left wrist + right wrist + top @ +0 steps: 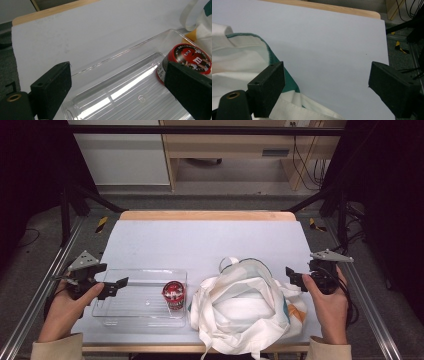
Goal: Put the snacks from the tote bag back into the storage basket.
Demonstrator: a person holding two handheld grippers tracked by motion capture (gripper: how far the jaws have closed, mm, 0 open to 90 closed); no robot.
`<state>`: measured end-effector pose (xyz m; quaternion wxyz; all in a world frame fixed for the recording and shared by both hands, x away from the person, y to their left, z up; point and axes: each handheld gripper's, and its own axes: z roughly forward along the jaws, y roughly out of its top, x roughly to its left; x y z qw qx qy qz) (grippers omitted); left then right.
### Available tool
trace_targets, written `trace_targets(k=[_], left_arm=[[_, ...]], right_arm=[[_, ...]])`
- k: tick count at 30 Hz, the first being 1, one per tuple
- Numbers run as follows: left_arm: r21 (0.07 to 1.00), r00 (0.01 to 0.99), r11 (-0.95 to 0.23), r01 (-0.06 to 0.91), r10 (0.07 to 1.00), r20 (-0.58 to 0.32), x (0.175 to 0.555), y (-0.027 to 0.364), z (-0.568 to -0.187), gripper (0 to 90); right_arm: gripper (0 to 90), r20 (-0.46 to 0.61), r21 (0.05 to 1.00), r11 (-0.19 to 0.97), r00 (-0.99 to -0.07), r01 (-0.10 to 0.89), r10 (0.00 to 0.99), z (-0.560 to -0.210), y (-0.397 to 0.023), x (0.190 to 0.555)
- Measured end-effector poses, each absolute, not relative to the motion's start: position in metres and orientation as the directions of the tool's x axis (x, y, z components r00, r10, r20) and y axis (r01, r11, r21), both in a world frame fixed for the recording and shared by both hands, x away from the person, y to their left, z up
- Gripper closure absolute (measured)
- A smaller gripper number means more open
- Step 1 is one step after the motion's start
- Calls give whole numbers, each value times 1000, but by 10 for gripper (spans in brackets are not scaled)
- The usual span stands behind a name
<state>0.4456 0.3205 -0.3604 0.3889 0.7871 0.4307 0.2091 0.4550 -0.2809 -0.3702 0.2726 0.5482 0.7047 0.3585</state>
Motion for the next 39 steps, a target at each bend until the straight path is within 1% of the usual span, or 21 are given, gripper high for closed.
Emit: trace_targets(k=[7, 11, 22, 29, 39], left_arm=[[768, 555, -363, 527, 832, 13, 448, 314, -365, 75], [760, 572, -381, 526, 820, 15, 449, 309, -368, 75], [744, 585, -402, 534, 811, 19, 451, 303, -374, 75], [734, 591, -413, 539, 807, 20, 453, 301, -377, 75], [716, 605, -436, 545, 796, 24, 454, 298, -382, 75]], right_arm=[[140, 27, 803, 114, -226, 585, 974, -379, -289, 457], [157, 43, 797, 87, -201, 598, 979, -388, -295, 458], [159, 70, 784, 50, -169, 619, 983, -404, -303, 462], [162, 89, 776, 34, -161, 630, 983, -414, -305, 464], [137, 108, 767, 21, -162, 642, 981, -425, -303, 467]])
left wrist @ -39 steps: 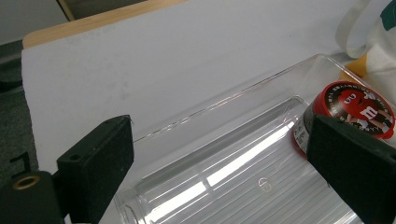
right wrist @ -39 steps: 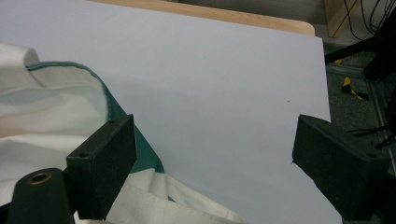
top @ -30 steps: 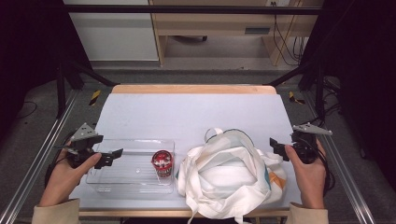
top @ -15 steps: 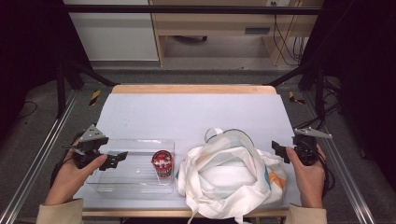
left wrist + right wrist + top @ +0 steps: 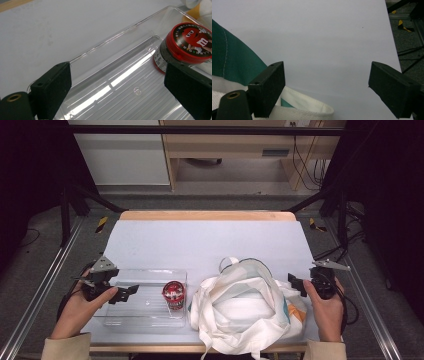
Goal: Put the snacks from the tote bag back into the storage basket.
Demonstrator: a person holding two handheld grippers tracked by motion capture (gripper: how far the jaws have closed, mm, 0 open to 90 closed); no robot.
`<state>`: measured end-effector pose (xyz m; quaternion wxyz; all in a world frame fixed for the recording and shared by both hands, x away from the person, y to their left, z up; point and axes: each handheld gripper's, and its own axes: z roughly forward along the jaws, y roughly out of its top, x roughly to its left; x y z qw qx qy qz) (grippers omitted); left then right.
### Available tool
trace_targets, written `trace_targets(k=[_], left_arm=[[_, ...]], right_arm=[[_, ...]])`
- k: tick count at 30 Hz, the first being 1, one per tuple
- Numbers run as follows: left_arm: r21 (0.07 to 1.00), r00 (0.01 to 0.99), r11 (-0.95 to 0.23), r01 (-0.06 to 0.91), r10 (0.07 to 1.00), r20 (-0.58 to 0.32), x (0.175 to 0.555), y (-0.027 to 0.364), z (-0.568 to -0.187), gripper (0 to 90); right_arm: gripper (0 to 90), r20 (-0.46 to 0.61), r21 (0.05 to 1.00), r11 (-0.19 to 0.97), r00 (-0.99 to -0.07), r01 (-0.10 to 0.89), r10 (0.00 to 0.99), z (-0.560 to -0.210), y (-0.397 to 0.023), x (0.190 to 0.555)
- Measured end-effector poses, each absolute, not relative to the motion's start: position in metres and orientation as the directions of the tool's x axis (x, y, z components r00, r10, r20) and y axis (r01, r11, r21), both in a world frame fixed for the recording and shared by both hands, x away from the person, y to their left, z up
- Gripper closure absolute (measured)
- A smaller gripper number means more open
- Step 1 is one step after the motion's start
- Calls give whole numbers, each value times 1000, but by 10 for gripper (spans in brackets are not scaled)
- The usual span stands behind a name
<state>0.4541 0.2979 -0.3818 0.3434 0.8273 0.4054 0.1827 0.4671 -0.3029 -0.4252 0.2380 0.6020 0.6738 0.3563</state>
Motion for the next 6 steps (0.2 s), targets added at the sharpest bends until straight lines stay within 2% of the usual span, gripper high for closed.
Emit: trace_targets(k=[6], left_arm=[[704, 610, -448, 551, 792, 26, 455, 297, -385, 75]], right_arm=[[128, 125, 756, 9, -158, 655, 979, -431, -301, 468]])
